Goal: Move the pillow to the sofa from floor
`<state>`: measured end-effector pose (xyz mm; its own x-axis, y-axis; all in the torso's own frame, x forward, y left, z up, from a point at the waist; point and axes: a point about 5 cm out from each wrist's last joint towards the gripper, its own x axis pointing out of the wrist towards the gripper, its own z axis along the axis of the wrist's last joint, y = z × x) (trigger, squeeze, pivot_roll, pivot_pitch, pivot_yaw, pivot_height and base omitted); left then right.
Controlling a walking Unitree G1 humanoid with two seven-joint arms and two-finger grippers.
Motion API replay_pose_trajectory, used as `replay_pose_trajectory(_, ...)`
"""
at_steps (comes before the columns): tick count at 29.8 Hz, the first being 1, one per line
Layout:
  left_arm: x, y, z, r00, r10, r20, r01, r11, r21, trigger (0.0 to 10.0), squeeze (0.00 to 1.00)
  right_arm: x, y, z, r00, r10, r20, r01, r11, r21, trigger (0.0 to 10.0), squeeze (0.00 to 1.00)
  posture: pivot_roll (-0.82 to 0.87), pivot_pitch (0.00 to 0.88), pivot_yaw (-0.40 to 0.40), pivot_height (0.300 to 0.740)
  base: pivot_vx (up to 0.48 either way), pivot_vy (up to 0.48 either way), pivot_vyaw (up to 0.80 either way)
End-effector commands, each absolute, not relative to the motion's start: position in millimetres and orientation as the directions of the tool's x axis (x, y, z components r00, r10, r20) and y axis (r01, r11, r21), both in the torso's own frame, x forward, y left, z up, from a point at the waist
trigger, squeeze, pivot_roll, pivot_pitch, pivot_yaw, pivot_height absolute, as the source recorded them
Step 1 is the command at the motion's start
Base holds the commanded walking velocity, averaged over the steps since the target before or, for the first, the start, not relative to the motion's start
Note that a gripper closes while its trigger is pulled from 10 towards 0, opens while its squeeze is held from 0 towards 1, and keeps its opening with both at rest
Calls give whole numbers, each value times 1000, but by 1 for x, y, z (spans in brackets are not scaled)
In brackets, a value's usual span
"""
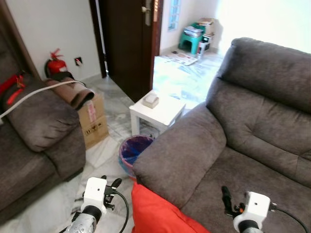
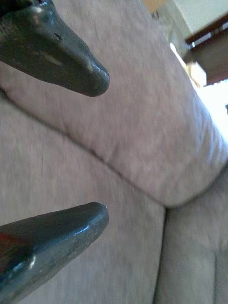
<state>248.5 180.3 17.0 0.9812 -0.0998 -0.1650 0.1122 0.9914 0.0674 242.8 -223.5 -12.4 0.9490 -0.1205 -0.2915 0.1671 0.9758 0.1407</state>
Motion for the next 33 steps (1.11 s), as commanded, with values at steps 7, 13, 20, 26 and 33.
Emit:
replay_pose_trajectory(7,243,185,14,981,-79,-178,93,993,70,10000,0,238,-222,-18,941,-115,-318,168,975,143,10000,0,5,56,-15,740,0,0,0)
replay_pose_trajectory(13,243,186,15,982,-73,-175,88,993,78,10000,0,238,-222,-18,942,-112,-317,165,976,145,10000,0,6,56,-13,740,0,-306,0)
replay_pose_trajectory(20,244,187,16,983,-70,-170,85,993,80,10000,0,239,-223,-18,942,-108,-318,160,977,141,10000,0,6,56,-14,740,0,-421,0)
replay_pose_trajectory(26,244,186,17,985,-71,-160,83,994,67,10000,0,239,-222,-18,943,-101,-318,151,979,138,10000,0,7,56,-15,740,0,-206,0)
replay_pose_trajectory(33,245,186,18,986,-66,-154,76,995,59,10000,0,240,-221,-18,943,-91,-319,139,982,131,10000,0,7,58,-15,740,0,0,0)
